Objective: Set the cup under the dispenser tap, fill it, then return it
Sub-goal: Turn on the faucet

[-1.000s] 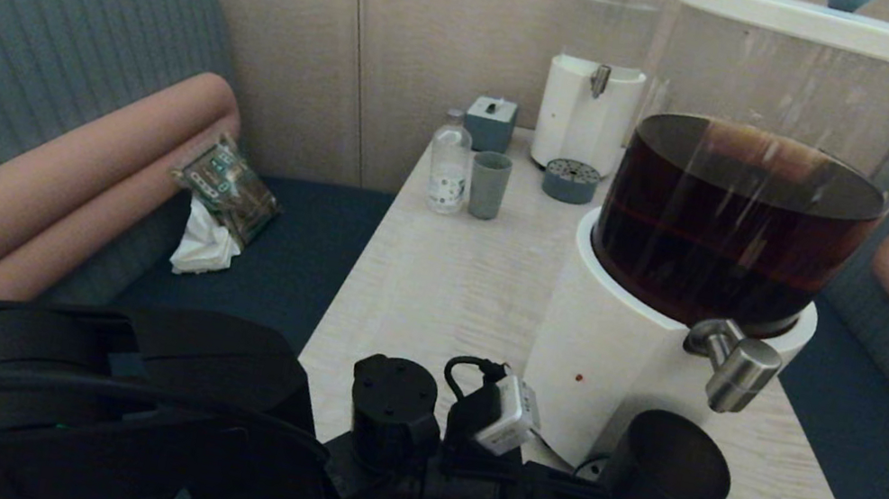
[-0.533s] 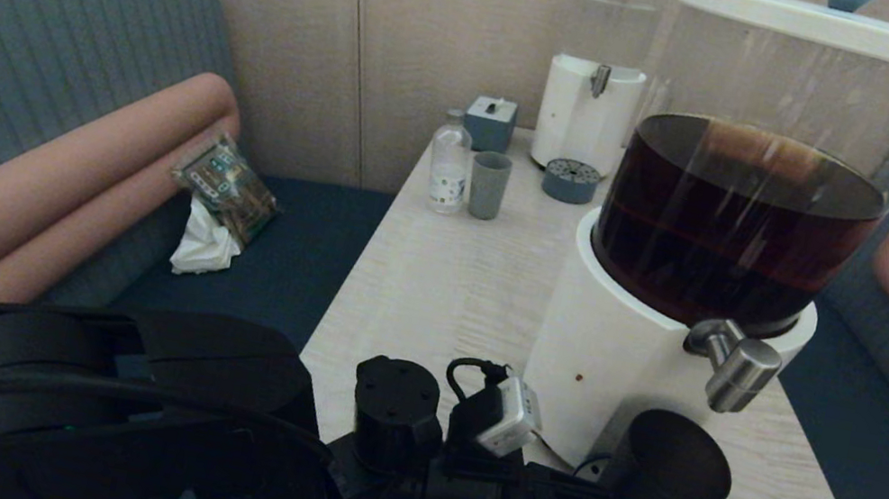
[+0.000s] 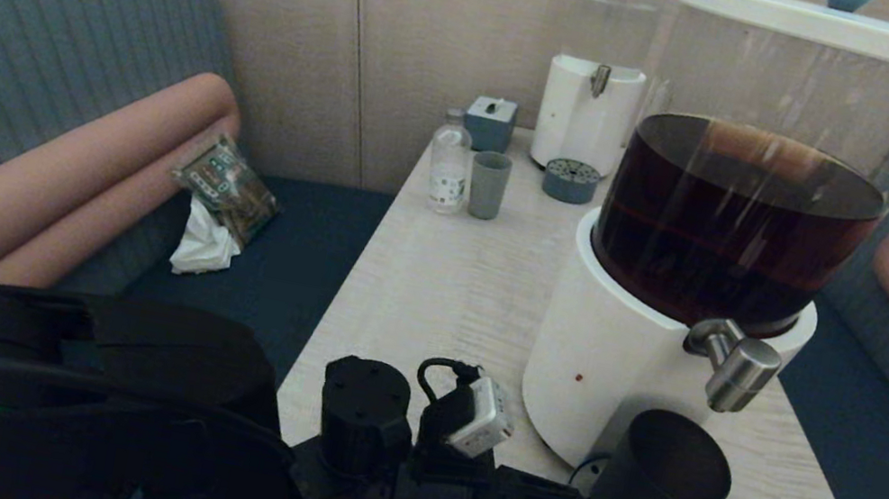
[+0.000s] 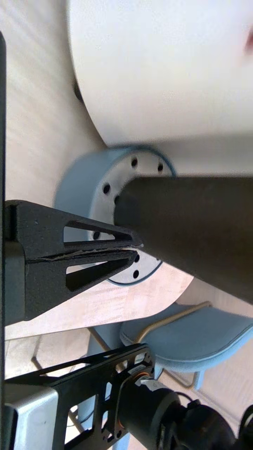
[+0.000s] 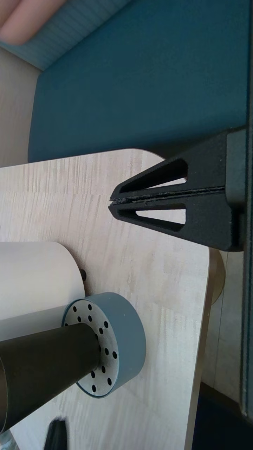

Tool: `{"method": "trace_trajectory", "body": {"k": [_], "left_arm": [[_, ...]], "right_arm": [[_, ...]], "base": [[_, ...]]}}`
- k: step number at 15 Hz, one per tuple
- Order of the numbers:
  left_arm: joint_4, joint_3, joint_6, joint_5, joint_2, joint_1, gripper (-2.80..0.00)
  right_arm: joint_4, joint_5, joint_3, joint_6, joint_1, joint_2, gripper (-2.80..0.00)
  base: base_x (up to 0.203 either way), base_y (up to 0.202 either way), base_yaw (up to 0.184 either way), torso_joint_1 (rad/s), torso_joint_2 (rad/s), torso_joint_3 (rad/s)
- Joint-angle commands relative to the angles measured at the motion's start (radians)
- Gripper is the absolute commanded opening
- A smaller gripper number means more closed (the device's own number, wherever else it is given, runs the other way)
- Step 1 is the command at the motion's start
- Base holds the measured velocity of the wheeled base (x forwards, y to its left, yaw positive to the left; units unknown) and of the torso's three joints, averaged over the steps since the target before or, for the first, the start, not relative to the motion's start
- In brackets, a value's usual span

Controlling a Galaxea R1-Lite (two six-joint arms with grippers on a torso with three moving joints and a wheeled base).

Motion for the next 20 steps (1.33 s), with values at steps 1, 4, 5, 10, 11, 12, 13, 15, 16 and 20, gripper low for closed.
{"method": "trace_trajectory", "body": {"k": [1,4,5,10,11,12,13,15,16,20], "left_arm": [[-0.008,0.043,-0.002,-0.002,-0.070,0.019,-2.80],[-0.008,0.109,-0.026,0.028,-0.176,0.070,-2.80],[-0.008,0.126,-0.050,0.053,-0.216,0.088,-2.80],[0.039,0.175,-0.107,0.237,-0.477,0.215,-2.80],[0.069,0.178,-0.106,0.248,-0.544,0.248,-2.80],[0.105,0.179,-0.104,0.256,-0.608,0.296,-2.80],[0.139,0.180,-0.102,0.261,-0.668,0.347,-2.80],[0.204,0.185,-0.097,0.266,-0.795,0.456,-2.80],[0.223,0.189,-0.095,0.267,-0.851,0.499,-2.80],[0.260,0.264,-0.087,0.263,-1.076,0.620,-2.80]], "right_arm": [[-0.001,0.000,0.009,-0.004,0.000,0.000,-2.80],[-0.001,0.000,0.009,-0.001,0.000,0.000,-2.80],[-0.001,0.000,0.009,-0.001,0.000,0.000,-2.80],[-0.001,0.000,0.009,-0.001,0.000,0.000,-2.80],[-0.001,0.000,0.009,-0.001,0.000,0.000,-2.80],[-0.001,0.000,0.009,-0.001,0.000,0.000,-2.80],[-0.001,0.000,0.009,-0.001,0.000,0.000,-2.80],[-0.001,0.000,0.009,-0.001,0.000,0.000,-2.80],[-0.001,0.000,0.009,-0.001,0.000,0.000,-2.80],[-0.001,0.000,0.009,-0.001,0.000,0.000,-2.80]], "base": [[0.000,0.000,0.000,0.000,0.00,0.000],[0.000,0.000,0.000,0.000,0.00,0.000],[0.000,0.000,0.000,0.000,0.00,0.000],[0.000,0.000,0.000,0.000,0.00,0.000],[0.000,0.000,0.000,0.000,0.00,0.000],[0.000,0.000,0.000,0.000,0.00,0.000],[0.000,0.000,0.000,0.000,0.00,0.000],[0.000,0.000,0.000,0.000,0.00,0.000],[0.000,0.000,0.000,0.000,0.00,0.000],[0.000,0.000,0.000,0.000,0.00,0.000]]}}
